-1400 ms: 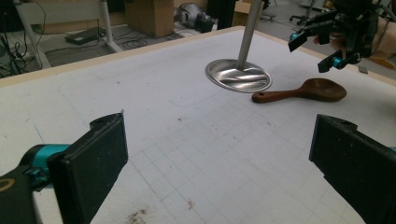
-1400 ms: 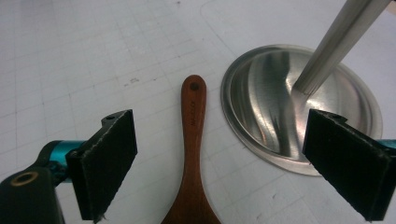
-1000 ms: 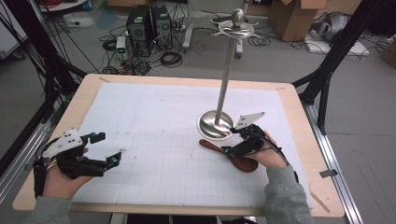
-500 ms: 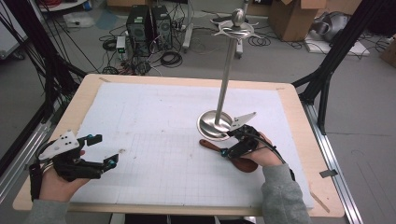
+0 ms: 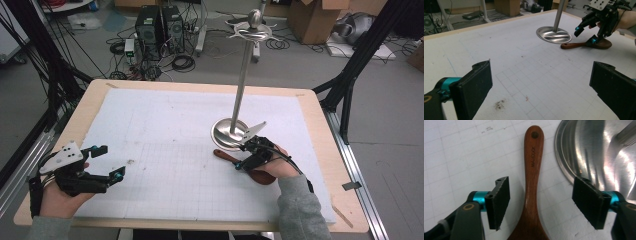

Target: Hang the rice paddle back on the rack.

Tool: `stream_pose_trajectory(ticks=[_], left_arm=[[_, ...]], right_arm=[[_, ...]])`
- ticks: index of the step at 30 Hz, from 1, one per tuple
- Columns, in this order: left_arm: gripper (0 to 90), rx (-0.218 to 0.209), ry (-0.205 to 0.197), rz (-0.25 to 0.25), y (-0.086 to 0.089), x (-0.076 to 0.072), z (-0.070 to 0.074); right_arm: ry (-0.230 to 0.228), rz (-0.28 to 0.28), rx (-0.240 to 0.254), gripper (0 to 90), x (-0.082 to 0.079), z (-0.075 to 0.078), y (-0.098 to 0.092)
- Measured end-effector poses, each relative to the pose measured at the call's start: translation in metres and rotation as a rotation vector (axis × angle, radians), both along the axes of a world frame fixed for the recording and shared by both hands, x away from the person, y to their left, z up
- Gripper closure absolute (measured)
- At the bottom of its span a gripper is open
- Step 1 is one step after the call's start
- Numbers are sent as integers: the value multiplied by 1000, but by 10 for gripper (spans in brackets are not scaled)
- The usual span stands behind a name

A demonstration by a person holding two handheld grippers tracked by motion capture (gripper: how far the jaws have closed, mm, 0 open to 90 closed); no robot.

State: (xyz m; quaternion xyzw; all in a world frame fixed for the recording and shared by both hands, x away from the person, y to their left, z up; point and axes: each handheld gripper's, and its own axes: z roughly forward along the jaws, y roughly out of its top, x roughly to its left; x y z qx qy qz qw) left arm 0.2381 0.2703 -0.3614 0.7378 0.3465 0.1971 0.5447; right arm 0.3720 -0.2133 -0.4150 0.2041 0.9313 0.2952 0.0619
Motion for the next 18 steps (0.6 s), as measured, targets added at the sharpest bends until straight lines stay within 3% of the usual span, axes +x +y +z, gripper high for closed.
stream_pose_trajectory(ticks=[16,18], left_arm=[[49,4,-4,1,0,0,0],[49,1,-9,-3,0,-1,0]], right_arm=[[34,7,-30,501,1,-3,0],[23,6,-43,522,0,-3,0]])
